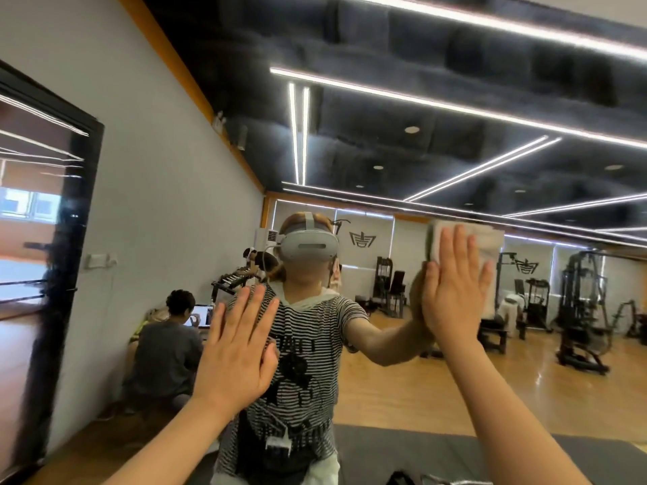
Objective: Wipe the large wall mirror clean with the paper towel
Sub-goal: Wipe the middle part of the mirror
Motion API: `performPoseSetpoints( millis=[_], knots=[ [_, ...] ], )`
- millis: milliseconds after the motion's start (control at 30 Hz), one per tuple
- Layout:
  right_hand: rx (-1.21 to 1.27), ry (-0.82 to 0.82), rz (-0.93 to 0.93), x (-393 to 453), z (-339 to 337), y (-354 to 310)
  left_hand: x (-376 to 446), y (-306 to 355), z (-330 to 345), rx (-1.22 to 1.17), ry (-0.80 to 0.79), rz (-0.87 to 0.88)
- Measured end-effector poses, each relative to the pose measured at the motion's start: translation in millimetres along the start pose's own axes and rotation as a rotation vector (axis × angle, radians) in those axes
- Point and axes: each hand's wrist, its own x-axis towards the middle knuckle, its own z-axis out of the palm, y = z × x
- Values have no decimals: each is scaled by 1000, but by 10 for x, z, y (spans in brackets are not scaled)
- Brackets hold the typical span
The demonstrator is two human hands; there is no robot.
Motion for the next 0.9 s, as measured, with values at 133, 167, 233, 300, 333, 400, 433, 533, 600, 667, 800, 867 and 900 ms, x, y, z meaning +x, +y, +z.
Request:
performPoseSetpoints(
  millis=[133, 167, 233, 300, 333, 400, 433, 533, 600, 667, 800, 867, 900],
  knots=[
    [114, 42, 165, -45, 56, -366, 4, 10, -18, 5, -19, -10],
    [105, 32, 174, -81, 89, -514, 9, 11, -20, 9, -25, -14],
    [112, 0, 82, -218, 205, -863, 14, 17, -24, 4, -39, -17],
    [134, -30, -93, -388, 361, -1212, 21, 17, -35, 1, -49, -16],
    [122, -31, -171, -454, 431, -1331, 25, 11, -39, 7, -52, -15],
    [72, -33, -261, -490, 517, -1396, 20, -5, -47, 7, -51, -11],
    [43, -37, -297, -471, 520, -1350, 18, -10, -53, -1, -50, -7],
    [-49, -64, -395, -380, 447, -1076, 22, -16, -62, -25, -52, -4],
    [-72, -71, -335, -322, 363, -877, 27, -8, -62, -35, -52, -8],
    [-65, -49, -209, -268, 266, -700, 24, -1, -61, -40, -49, -15],
    [-29, -36, -104, -186, 146, -519, 20, 9, -68, -53, -40, -20],
    [2, -6, -70, -190, 160, -530, 13, 10, -71, -58, -37, -22],
    [15, 17, -40, -193, 173, -565, 11, 10, -72, -56, -39, -24]
  ],
)
